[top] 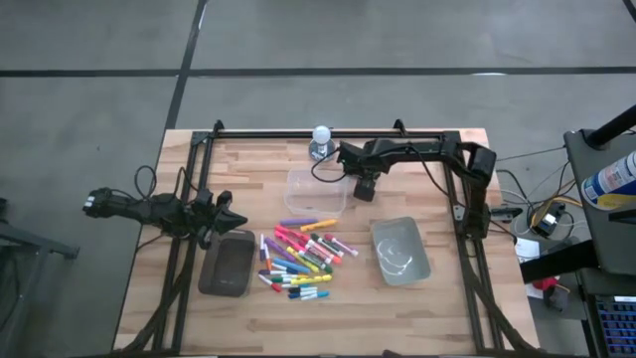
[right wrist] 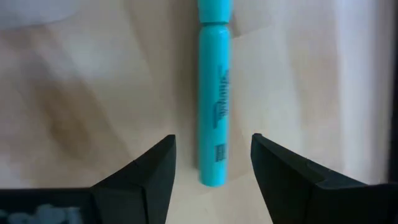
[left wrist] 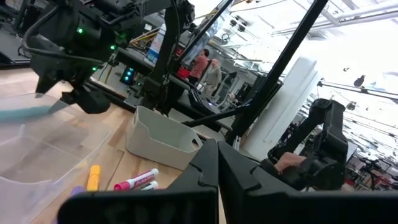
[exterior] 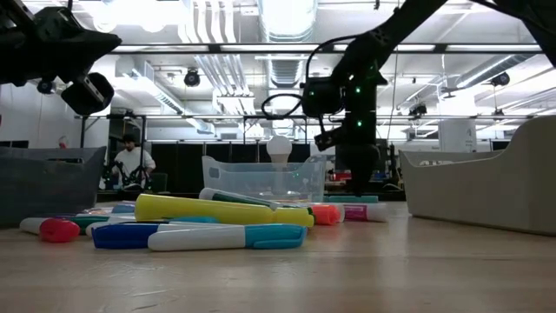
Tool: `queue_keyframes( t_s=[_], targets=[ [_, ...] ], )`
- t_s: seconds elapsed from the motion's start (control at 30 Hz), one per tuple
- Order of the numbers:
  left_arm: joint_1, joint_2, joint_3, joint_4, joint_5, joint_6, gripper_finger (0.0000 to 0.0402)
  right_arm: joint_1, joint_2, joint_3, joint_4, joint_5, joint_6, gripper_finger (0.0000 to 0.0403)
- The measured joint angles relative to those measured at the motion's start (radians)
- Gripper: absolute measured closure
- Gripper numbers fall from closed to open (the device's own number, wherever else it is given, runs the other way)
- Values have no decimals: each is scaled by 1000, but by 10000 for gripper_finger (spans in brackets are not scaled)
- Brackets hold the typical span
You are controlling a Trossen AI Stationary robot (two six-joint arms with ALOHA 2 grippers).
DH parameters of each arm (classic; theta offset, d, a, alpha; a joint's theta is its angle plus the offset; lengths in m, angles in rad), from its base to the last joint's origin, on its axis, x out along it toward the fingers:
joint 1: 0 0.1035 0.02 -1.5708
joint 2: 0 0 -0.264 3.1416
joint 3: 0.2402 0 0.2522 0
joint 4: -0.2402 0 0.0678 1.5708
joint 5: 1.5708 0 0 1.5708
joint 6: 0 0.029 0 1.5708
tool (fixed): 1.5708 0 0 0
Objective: Pick & Place Markers
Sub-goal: Put the light blue highlighter into the gray bin
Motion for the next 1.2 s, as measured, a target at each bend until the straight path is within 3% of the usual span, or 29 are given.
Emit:
queue_keyframes(
  t_s=[0.63,0.97,1.2],
  targets=[
    [0,0,0,0,0,0,402,-81,3,-21,79,-166,8,202],
    [0,0,0,0,0,0,402,-81,3,-77,129,-177,19,203],
    [0,0,0,0,0,0,402,-80,3,-79,130,-192,26,267]
  ],
)
